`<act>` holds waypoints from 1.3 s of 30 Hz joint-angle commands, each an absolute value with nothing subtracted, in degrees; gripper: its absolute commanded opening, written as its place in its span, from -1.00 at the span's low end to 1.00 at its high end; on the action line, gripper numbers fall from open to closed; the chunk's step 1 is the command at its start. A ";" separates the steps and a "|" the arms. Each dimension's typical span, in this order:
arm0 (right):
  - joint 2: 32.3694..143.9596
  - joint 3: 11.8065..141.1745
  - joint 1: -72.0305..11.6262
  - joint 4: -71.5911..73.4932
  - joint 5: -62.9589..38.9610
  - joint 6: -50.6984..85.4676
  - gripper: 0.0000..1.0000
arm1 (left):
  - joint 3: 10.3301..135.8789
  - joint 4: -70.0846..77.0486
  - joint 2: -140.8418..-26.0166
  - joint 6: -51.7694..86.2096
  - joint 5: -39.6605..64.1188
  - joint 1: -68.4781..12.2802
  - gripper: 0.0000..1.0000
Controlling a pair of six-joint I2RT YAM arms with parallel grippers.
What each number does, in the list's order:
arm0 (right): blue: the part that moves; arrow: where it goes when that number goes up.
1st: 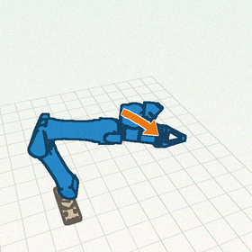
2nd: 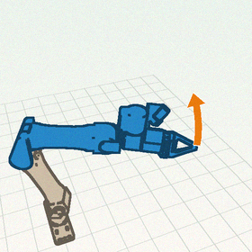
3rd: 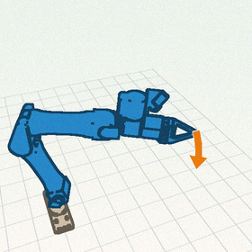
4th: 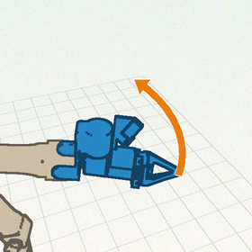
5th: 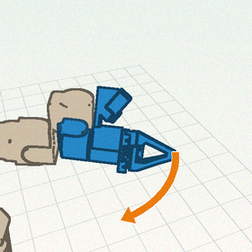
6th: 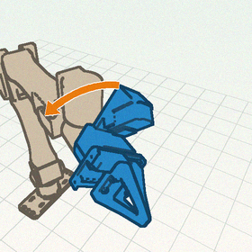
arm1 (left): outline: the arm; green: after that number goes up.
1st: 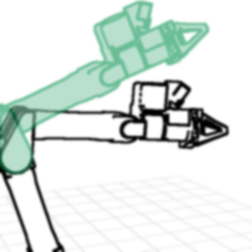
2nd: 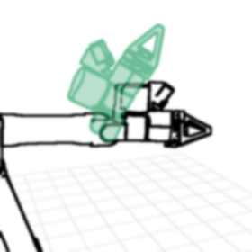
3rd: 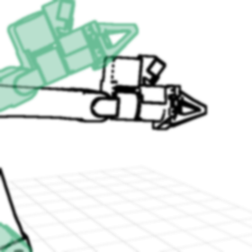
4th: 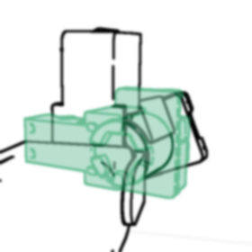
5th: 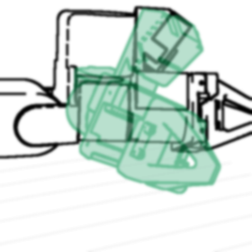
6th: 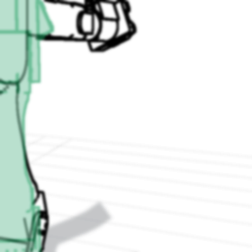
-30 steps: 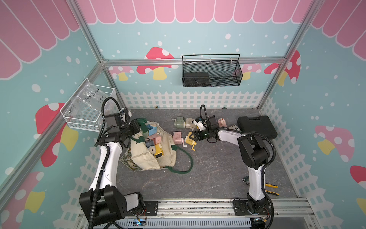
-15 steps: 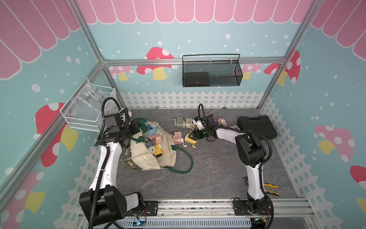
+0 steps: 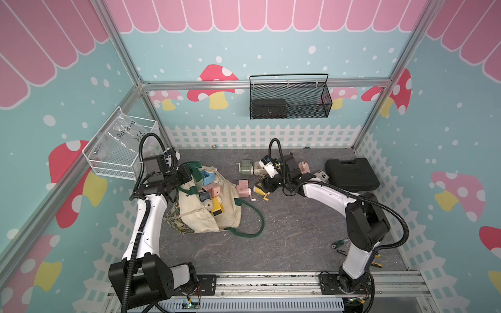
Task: Take out the pencil sharpeners from the tote bags
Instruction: Place the pencil sharpener at the center of the board, then adjust the canvas bag at the center of the board.
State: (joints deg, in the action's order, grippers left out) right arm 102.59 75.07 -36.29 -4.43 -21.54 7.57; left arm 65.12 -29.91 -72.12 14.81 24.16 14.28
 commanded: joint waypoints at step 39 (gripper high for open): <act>106.89 67.13 -59.05 17.83 -33.29 14.55 -1.00 | 71.98 -25.10 -72.67 11.51 22.45 10.18 -1.00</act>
